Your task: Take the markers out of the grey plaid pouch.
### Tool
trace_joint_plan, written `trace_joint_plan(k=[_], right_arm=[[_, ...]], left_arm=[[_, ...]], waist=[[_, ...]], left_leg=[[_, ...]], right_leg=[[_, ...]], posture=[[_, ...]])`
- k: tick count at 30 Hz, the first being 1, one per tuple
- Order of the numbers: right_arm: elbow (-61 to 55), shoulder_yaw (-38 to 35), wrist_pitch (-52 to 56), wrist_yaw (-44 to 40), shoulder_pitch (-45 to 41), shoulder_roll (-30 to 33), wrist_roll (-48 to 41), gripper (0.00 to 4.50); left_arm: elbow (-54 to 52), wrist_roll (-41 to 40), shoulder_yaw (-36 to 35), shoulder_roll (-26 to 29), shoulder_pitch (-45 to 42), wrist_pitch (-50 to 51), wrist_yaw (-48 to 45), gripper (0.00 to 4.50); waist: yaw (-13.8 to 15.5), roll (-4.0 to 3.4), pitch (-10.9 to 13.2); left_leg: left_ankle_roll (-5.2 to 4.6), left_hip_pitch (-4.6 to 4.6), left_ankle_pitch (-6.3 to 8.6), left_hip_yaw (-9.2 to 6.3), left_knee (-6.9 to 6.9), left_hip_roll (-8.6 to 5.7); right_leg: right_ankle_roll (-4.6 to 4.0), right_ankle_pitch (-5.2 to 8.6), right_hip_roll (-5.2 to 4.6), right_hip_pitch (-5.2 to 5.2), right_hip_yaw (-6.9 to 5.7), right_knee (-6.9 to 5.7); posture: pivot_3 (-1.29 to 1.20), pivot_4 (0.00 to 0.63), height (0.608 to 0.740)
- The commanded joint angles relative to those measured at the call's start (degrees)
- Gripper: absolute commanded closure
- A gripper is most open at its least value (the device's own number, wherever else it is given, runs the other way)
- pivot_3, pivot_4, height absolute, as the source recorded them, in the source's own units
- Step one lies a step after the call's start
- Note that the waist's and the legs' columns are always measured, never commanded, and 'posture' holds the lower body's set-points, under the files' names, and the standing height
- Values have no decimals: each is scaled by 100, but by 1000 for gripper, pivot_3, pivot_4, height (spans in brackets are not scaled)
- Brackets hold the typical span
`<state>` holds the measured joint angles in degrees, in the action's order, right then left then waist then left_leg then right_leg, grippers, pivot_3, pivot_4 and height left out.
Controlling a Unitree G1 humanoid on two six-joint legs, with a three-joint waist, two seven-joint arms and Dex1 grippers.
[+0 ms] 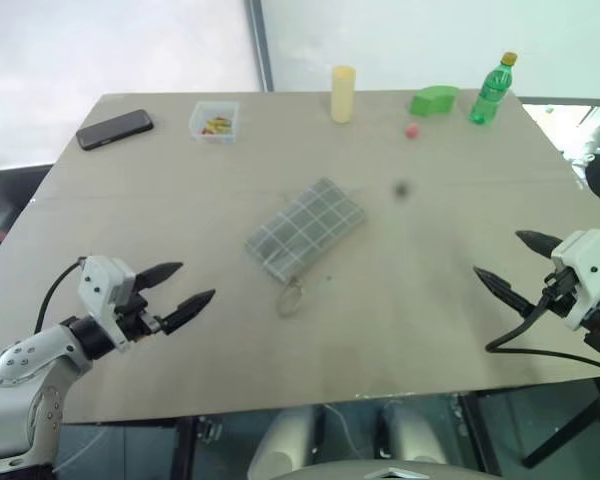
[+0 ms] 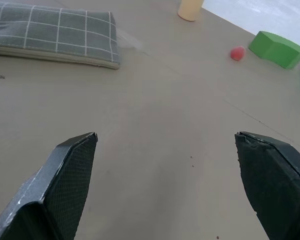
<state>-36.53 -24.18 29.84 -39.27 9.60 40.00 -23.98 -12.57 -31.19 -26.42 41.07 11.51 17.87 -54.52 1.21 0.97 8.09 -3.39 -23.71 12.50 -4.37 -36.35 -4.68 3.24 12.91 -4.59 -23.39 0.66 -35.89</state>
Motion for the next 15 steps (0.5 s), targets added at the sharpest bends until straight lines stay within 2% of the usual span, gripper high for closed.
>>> trace_joint_plan(k=[1,11,14,15], right_arm=[[-99,16,-141,64,-47,-25,-10,0],[90,427,-408,235,-271,-166,173,0],[-3,584,-382,270,-353,-208,132,0],[-78,654,-426,174,-312,-179,109,0]], left_arm=[[15,44,130,1,-247,-197,-23,162],[151,428,612,111,-697,-673,-250,162],[400,1039,878,112,-799,-1541,-283,162],[746,1687,1103,139,-923,-2466,-138,162]], waist=[[2,0,0],[-33,-2,1],[-28,-2,1],[-28,-2,1]], left_leg=[[0,0,0,0,0,0],[-1,0,-1,-1,4,-1],[0,0,0,-1,4,-1],[0,0,0,0,4,-1]], right_leg=[[0,0,0,0,0,0],[0,-1,2,-3,-1,0],[0,-1,1,-3,0,0],[-1,-1,0,-2,0,1]], posture=[[0,150,740],[0,150,740],[0,150,740],[0,150,740]])
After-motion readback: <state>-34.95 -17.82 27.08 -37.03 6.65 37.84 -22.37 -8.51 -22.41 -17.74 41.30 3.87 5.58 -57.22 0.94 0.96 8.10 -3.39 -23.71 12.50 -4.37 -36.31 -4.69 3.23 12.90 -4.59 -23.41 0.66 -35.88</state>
